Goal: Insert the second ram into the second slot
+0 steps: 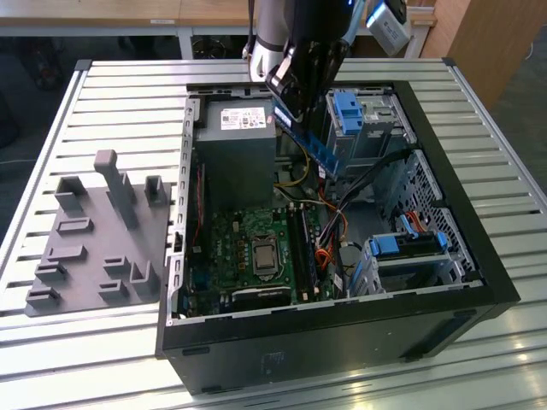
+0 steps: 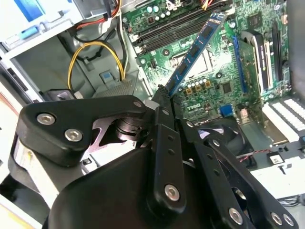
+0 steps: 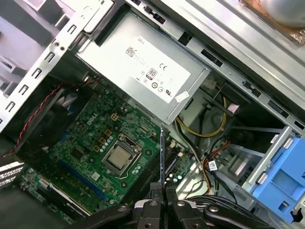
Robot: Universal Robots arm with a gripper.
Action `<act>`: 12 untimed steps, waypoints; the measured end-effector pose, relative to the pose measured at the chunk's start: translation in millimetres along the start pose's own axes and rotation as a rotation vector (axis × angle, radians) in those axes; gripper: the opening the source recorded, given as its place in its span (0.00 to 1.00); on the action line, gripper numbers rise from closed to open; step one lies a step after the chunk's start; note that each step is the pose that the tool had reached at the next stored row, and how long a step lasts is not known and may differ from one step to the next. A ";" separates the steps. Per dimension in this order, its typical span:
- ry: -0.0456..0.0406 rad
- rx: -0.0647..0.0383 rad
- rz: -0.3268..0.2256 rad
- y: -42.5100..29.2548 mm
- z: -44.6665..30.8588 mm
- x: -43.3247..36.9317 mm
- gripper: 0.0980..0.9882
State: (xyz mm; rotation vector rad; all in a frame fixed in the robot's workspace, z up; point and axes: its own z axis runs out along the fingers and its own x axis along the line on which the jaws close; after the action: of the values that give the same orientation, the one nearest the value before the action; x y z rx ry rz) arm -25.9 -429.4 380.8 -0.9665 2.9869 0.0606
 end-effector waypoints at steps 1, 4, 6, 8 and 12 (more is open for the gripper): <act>-0.0003 0.000 0.010 0.0 0.0 0.0 0.04; -0.0014 0.001 0.041 0.0 0.0 0.0 0.04; -0.0022 0.001 0.060 0.0 0.1 0.0 0.04; -0.0029 0.001 0.079 0.0 0.1 0.0 0.04; -0.0042 0.002 0.117 0.0 0.2 0.0 0.04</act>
State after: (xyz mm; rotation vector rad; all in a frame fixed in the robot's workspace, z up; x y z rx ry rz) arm -25.9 -429.4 380.7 -0.7893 3.0362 0.0602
